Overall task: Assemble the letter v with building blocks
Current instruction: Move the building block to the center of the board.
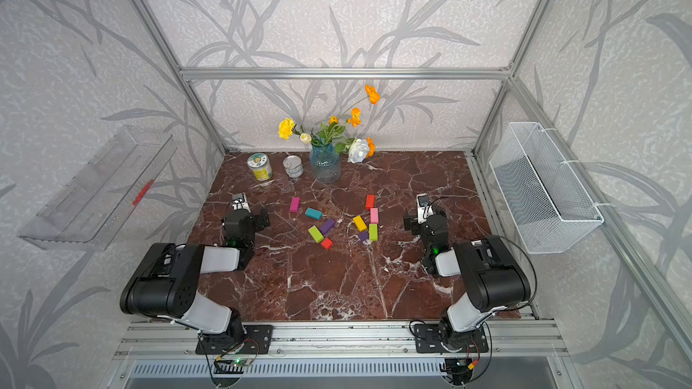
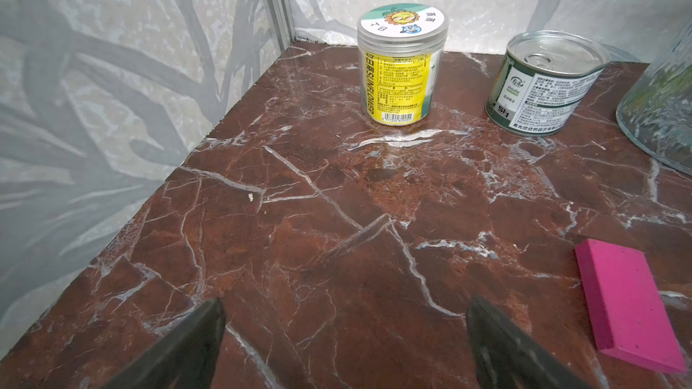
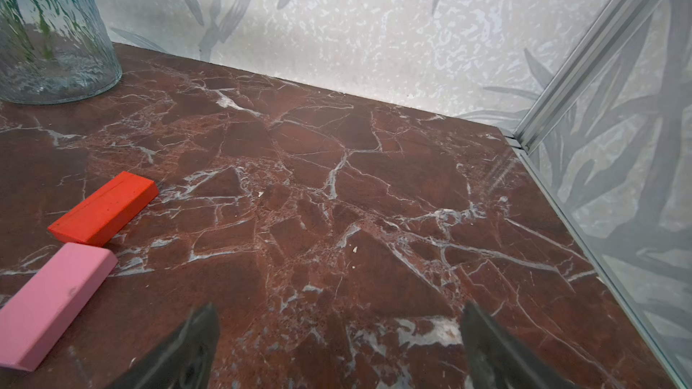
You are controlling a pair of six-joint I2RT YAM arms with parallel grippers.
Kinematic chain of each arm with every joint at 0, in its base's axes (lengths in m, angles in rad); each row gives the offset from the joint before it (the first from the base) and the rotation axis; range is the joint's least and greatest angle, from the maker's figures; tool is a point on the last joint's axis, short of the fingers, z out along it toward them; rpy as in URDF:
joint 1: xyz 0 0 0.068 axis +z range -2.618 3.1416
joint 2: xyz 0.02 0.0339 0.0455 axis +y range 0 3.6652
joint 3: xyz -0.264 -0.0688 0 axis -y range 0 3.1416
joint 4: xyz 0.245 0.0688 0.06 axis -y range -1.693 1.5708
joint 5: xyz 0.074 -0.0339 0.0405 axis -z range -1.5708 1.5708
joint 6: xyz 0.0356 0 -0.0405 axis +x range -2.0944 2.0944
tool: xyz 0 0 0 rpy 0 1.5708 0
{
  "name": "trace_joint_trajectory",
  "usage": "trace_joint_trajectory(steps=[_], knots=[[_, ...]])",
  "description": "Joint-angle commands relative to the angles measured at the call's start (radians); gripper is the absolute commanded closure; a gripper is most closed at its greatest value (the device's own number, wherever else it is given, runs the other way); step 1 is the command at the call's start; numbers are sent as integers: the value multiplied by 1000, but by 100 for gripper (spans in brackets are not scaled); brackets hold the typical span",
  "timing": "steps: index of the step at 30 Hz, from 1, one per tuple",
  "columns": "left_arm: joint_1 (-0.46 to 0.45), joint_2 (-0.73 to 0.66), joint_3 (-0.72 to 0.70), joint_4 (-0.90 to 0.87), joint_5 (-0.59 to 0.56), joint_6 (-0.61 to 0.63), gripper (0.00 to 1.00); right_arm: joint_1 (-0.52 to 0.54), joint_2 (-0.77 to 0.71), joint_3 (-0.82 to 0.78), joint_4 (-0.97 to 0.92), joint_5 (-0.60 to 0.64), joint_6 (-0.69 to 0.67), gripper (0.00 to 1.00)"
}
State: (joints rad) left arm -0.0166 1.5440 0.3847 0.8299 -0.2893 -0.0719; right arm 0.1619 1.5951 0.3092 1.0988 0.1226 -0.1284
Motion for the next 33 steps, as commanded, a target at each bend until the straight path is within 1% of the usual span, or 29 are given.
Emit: trace_joint_trajectory(steps=[1,17,20,21,22,23,25,27,28,29,30,33], knots=[[-2,-22,10,4,3,6,1,5,0,-5,27,12,-5,1],[4,-18,19,-8,-1,-5,1,5,0,-3,23,14,-5,1],[4,-19,19,-9,1,-5,1,8,-1,-2,23,32,-3,1],[4,-21,15,1,-2,-4,1,14,-3,-14,49,43,-11,1],[3,-36,9,36,-16,12,1,30,-9,-43,102,65,-20,1],[1,-81,10,-19,-37,0,1,42,-19,-85,182,94,-31,1],[1,-203,23,-178,-93,-42,1,105,-86,-136,242,181,-80,1],[1,-273,3,-202,-139,-68,0,176,-180,-119,128,235,-145,1],[1,-292,-12,-196,-148,-76,1,202,-232,-88,13,246,-155,1],[1,-310,-15,-210,-152,-85,1,216,-277,-52,-106,248,-151,1],[1,-325,-11,-238,-151,-98,1,224,-312,-28,-182,248,-144,1],[0,-376,26,-359,-131,-145,1,225,-392,10,-292,250,-103,1]])
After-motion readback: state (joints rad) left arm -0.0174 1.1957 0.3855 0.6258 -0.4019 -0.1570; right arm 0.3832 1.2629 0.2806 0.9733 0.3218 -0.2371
